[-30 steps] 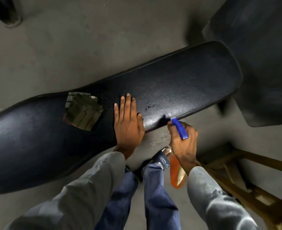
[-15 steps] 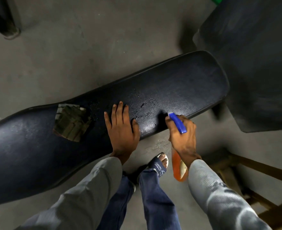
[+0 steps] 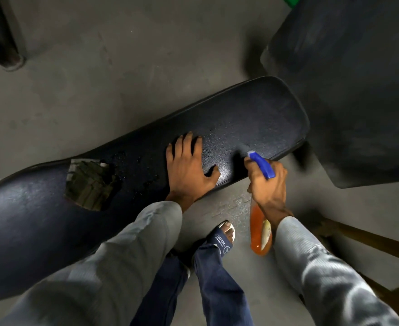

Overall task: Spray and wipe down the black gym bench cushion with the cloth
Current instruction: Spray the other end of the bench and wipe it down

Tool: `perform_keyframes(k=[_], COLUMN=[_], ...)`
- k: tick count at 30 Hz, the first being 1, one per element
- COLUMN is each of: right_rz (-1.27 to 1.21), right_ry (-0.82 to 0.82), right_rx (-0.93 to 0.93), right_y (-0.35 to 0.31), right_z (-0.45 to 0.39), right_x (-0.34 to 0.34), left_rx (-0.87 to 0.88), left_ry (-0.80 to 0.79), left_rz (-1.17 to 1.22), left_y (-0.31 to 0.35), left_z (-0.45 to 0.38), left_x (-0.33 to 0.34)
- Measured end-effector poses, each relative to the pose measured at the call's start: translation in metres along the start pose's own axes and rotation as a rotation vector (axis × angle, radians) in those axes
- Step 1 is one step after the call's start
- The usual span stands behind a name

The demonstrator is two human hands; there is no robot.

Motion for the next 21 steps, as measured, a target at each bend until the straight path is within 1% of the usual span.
perform_keyframes(k=[3, 6, 10, 14, 17, 21], right_rz=[-0.031, -0.003, -0.056, -0.039, 0.006, 0.009], right_ry=[-0.039, 0.011, 0.119, 0.081, 0.050, 0.122], right_rx=[-0.015, -0.052, 0.017, 0.042, 0.083, 0.143], right_y=[0.003, 0.011, 0.026, 0.030, 0.032, 0.036], right_z=[-0.005, -0.005, -0.001, 0.007, 0.014, 0.010], right_x=[-0.003, -0.006, -0.013, -0.013, -0.009, -0.019], left_rx=[-0.017, -0.014, -0.030, -0.052, 0.018, 0.043], left_ry=[0.012, 0.036, 0.059, 0.087, 0.060, -0.017], left_rz=[-0.005, 0.000, 0.010, 0.031, 0.045, 0.037], left_y=[0.002, 0.001, 0.004, 0.018, 0.028, 0.042], left_z=[-0.001, 0.000, -0.001, -0.008, -0.013, -0.026], left_x=[0.000, 0.002, 0.003, -0.001, -0.002, -0.001])
Point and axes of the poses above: each hand's wrist, its own z-axis away from the middle knuckle, its own x-axis out of the palm, y = z × x, the point moved 1 cm from there along -z, towards the middle knuckle, and after that the axes turned 13 degrees about x, right-handed, at the moved point
